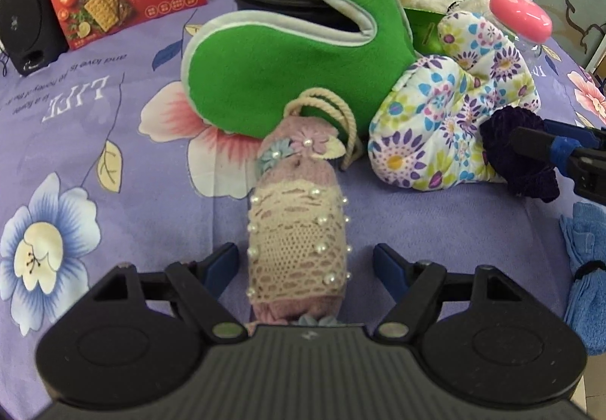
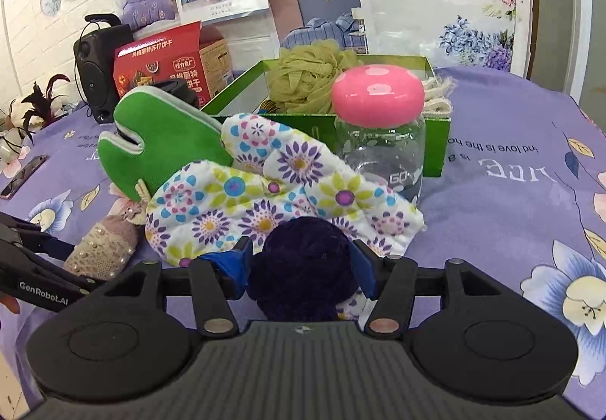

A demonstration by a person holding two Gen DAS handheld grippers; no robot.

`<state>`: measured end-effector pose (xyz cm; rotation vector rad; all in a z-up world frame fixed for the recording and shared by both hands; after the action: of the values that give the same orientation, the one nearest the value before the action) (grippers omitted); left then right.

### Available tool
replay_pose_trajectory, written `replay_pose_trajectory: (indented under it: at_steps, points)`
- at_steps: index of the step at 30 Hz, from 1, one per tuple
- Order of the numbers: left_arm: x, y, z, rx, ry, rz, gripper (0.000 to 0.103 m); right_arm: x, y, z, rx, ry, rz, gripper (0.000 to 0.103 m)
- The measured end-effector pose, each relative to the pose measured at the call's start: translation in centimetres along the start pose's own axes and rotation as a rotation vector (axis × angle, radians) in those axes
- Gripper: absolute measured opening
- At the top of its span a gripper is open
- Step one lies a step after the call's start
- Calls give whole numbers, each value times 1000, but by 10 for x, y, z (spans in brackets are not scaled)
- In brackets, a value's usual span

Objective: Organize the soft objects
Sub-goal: 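Grasp the dark purple yarn ball with the right tool while the left tool grasps the pink lace sachet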

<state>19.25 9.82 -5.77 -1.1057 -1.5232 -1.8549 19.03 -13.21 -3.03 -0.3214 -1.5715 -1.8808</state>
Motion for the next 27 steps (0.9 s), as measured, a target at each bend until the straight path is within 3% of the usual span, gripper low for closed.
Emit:
replay_pose_trajectory:
  at_steps: [2,5,9,13,16,19,27]
  points:
    - [-3,1,-2,-7,4,2,79,-7,-1,0,-15,-9,15,46]
    - [-6,1,-4,-14,-7,-4,93,-11,-6,0,-15,-17,1,49]
    - [-10,1,-8,-29,15,-14,93,-16,-10,0,10,-37,5,52]
    - [-10,-2,-4,-7,5,-37,92,-29,-16,-5,21,-85,78,54]
    - [-9,-3,-3,-4,18,-42,84,-28,-14,-8,-7,-76,81,55]
    - [-3,-3,0,4,36,-52,51,-21,-17,-5,45,-9,28,48]
    - [34,-15,2,60,-13,-66,46,14,-22,2,46,113,-18,46]
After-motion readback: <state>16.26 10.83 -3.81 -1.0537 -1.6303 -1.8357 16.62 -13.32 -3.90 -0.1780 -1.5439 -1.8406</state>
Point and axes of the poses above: each gripper's, at about its wrist camera, not at the fingertips, and x roughly against the way its jaws point, z to its left, y to its top, the point moved 2 cm from there along -x, roughly the way its jaws point, and after that the axes turned 10 degrees about -x, right-handed, at the moved point
